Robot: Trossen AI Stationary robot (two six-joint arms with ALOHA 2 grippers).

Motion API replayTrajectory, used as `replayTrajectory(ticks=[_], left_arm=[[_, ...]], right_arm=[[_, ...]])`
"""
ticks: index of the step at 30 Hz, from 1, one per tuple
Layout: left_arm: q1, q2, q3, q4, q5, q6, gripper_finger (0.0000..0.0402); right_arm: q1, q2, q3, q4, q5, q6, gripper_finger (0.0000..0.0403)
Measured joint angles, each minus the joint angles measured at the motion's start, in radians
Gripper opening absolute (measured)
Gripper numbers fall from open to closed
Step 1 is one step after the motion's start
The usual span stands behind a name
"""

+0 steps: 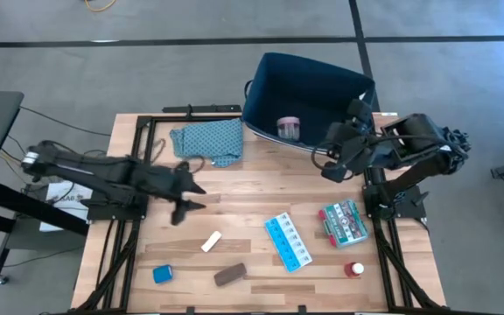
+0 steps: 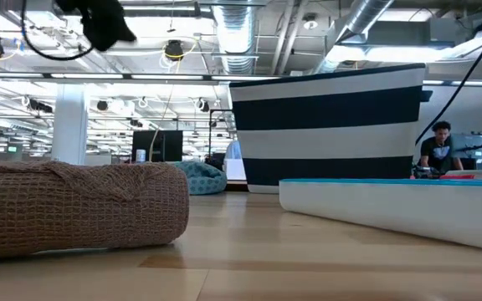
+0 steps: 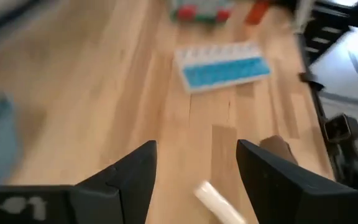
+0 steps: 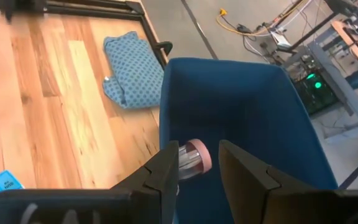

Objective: Pick & place medical supplies in basket/bin
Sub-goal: Put the white gauze into the blue bin

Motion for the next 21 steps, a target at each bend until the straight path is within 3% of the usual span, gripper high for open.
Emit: replayTrajectory(ticks=[3,7,13,21], left_arm=[[-0.023,0.116,0.005,0.004,0.044,-0.166,0.0210],[-0.103,0.262,0.001,0.023,0.072,-0.251,0.0210],[-0.210,0.464,0.001,0.025,-0.051,-0.468,0.0210],[-0.268,0.644,0.001,0.042,-0.068,-0.606,0.0210]], right_arm=[[0.000,0.007,0.000,0.000,0.000,0.022,0.0107],[0.000,0.015,0.000,0.000,0.000,0.058,0.0107],[0.002,0.020,0.000,0.000,-0.003,0.121,0.0107],[0.002,0.020,0.000,0.000,-0.004,0.159,0.0107]])
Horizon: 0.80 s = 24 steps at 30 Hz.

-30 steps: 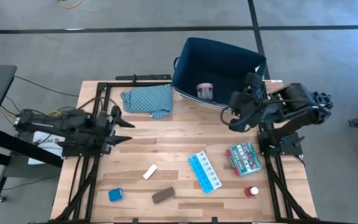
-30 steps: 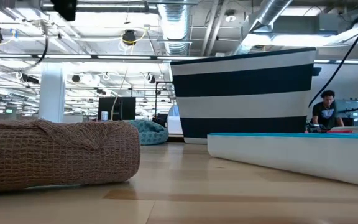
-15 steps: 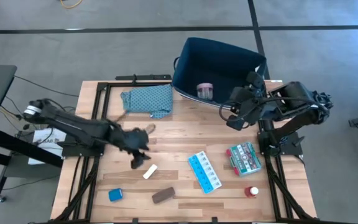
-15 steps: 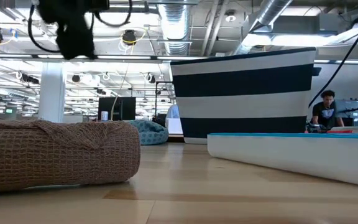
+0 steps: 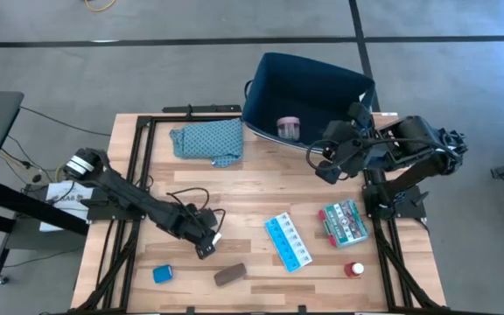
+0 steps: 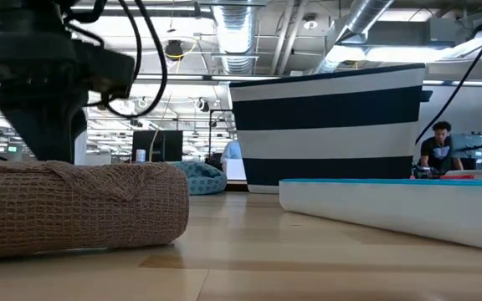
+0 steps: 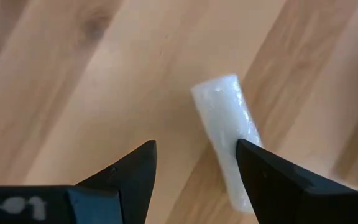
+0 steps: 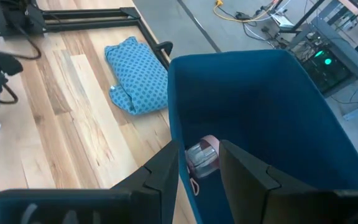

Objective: Pick & place medical supplies in basket/bin
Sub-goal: Put the white gauze into the blue bin

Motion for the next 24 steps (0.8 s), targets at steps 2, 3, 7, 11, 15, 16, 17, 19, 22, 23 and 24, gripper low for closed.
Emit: replayTrajectory(ticks=[2,3,7,11,15,16,17,19,22,23,24], left_arm=[[-0.006,0.025,0.003,0.032,0.004,-0.009,0.0210],[-0.008,0.033,0.004,0.050,0.012,-0.010,0.0210],[-0.010,0.031,0.004,0.068,0.019,-0.035,0.0210],[-0.013,0.017,0.018,0.092,0.017,-0.025,0.0210],[-0.019,0.033,0.018,0.102,0.017,-0.024,0.0210],[-0.020,0.041,0.014,0.099,0.023,-0.023,0.0210],[-0.022,0.050,0.007,0.095,0.029,-0.022,0.0210],[-0.023,0.074,-0.002,0.104,0.048,-0.027,0.0210],[-0.024,0.109,-0.007,0.103,0.056,-0.040,0.0210],[-0.024,0.117,-0.004,0.098,0.054,-0.038,0.0210],[-0.024,0.118,-0.004,0.093,0.045,-0.026,0.0210]], right_arm=[[0.000,0.000,0.000,0.000,0.000,0.000,0.0107],[0.000,0.000,0.000,0.000,0.000,0.000,0.0107],[0.000,0.000,0.000,0.000,0.001,0.003,0.0107],[0.000,0.000,0.000,0.000,0.001,0.041,0.0107],[0.000,0.000,0.000,0.000,-0.003,0.045,0.0107],[0.000,0.000,0.000,0.000,-0.003,0.045,0.0107],[0.000,0.000,0.000,0.000,-0.003,0.045,0.0107],[0.000,0.000,0.000,0.000,-0.003,0.045,0.0107],[0.000,0.000,0.000,0.000,-0.008,0.045,0.0107],[0.000,0.000,0.000,0.000,-0.012,0.045,0.0107],[0.000,0.000,0.000,0.000,-0.019,0.045,0.0107]])
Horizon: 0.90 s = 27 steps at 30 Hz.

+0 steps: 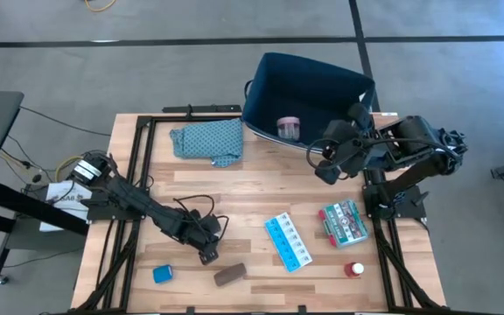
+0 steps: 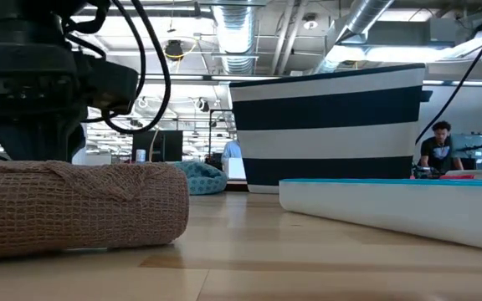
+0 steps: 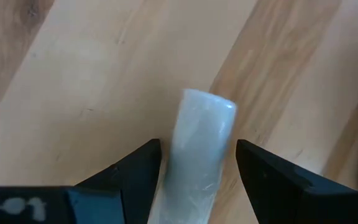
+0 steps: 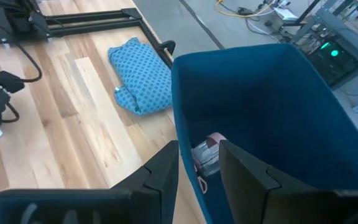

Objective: Pick & place medical supplies in basket/bin
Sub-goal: Put the white gauze into the blue bin

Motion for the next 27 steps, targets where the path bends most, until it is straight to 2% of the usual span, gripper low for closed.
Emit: replayTrajectory(ticks=[5,8,11,15,18,20,24,27], left_arm=[[0.000,-0.013,-0.006,-0.006,-0.029,0.051,0.0209],[0.003,-0.030,0.011,-0.015,-0.030,0.060,0.0191],[0.020,-0.028,0.044,-0.044,-0.023,0.073,0.0146],[0.062,-0.029,0.111,-0.044,-0.041,0.126,0.0063],[0.109,-0.028,0.175,-0.064,-0.041,0.249,0.0019],[0.148,-0.030,0.238,-0.074,-0.052,0.373,0.0020],[0.256,-0.030,0.388,-0.115,-0.143,0.660,0.0034],[0.352,-0.032,0.533,-0.107,-0.185,0.841,0.0027]], right_arm=[[0.000,0.000,0.000,0.000,-0.007,0.000,0.0107],[0.000,0.000,0.000,0.000,-0.007,0.000,0.0107],[0.007,0.000,0.000,0.000,-0.007,0.016,0.0107],[0.016,0.011,0.000,0.001,-0.004,0.029,0.0107],[0.015,0.026,-0.002,0.000,-0.003,0.003,0.0107],[0.012,0.045,0.001,0.000,0.000,0.008,0.0107],[0.008,0.100,0.000,0.010,-0.012,0.033,0.0107],[0.008,0.151,-0.001,0.000,-0.033,0.020,0.0107]])
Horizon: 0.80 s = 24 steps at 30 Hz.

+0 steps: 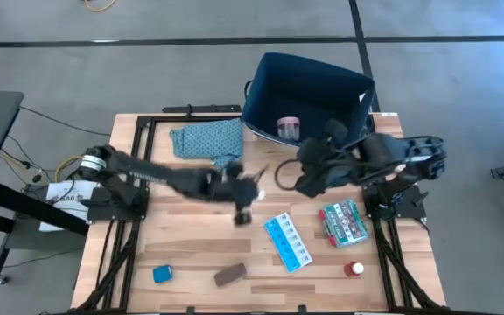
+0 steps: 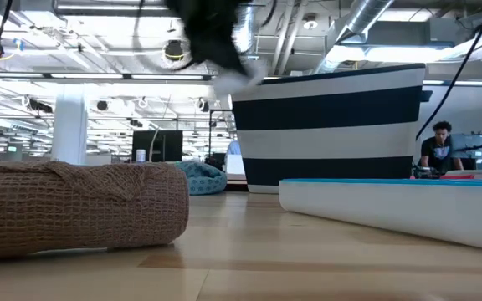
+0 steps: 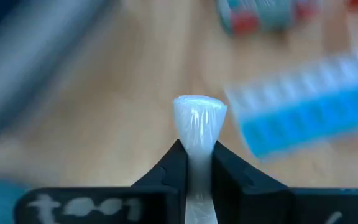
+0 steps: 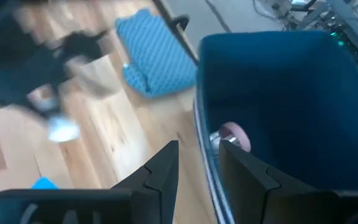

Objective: Pick & place medical supplies in basket/bin
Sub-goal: Put the white gauze into the blue bin

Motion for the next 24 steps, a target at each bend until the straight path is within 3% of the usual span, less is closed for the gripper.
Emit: replayTrajectory(ticks=[4,9,17,24], left_arm=[[0.133,0.000,0.178,0.057,-0.004,0.212,0.0019],[0.329,0.017,0.318,0.198,0.079,0.286,0.0022],[0.610,0.179,0.364,0.314,0.305,0.310,0.0043],[0.710,0.307,0.362,0.423,0.415,0.249,0.0076]], right_arm=[[0.023,0.043,0.000,0.000,-0.063,-0.004,0.0107],[0.075,0.026,0.000,0.000,-0.044,-0.013,0.0107],[0.119,-0.053,0.001,0.000,-0.005,-0.013,0.0107],[0.129,-0.063,0.001,-0.001,0.004,-0.015,0.0107]])
